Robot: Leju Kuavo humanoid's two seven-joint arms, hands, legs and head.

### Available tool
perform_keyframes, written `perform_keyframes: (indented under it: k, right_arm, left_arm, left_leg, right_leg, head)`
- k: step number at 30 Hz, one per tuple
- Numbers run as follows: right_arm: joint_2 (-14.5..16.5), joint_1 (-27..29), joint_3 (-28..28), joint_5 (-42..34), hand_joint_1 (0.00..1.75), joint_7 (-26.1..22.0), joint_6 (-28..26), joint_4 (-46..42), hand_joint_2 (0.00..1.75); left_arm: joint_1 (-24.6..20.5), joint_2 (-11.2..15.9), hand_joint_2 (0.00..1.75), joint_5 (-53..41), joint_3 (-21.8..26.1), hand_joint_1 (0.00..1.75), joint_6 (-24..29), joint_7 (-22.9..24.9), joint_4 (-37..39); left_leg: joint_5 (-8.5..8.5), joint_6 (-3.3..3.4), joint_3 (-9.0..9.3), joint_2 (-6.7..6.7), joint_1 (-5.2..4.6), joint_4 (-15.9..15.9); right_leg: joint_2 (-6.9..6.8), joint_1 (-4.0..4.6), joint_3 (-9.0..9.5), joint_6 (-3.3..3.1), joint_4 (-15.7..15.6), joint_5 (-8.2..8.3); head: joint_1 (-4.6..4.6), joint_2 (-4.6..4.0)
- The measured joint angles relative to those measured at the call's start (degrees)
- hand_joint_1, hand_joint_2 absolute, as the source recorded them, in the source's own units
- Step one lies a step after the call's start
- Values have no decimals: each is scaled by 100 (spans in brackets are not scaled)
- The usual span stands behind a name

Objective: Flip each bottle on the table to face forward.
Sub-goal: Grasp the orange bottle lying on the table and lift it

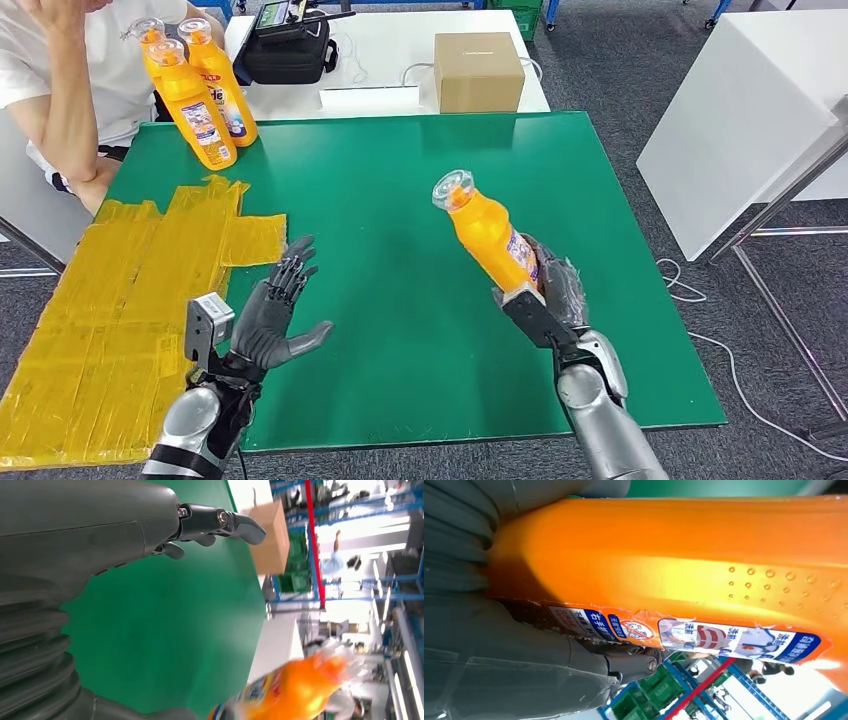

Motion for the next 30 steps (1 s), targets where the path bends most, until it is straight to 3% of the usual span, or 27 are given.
perform_keyframes:
  k: [12, 20, 30]
  right_arm:
    - [815, -362, 73, -385, 175, -391, 246, 371, 175]
    - [1225, -626, 469, -738, 175, -624, 933, 869, 175]
    - [1502, -789, 1053, -599, 175, -604, 992, 1390, 175]
  left_arm:
    - [-384, -47, 175, 274, -489, 0, -115, 88, 327]
    - [-657, -78, 175, 471, -612, 0, -118, 104, 678]
    - [-784, -91, 175, 578, -662, 0, -97, 103, 920]
  left_leg:
    - [1, 0, -1, -4, 1, 0]
    - [1, 0, -2, -3, 2, 0]
    - [1, 0, -4, -3, 2, 0]
  right_leg:
    - [-4, 2, -1, 0, 0, 0]
    - [-4, 2, -4, 0, 2, 0]
    - [-4, 2, -4, 0, 2, 0]
  head:
    - [0, 0]
    - [1, 0]
    - [2, 0]
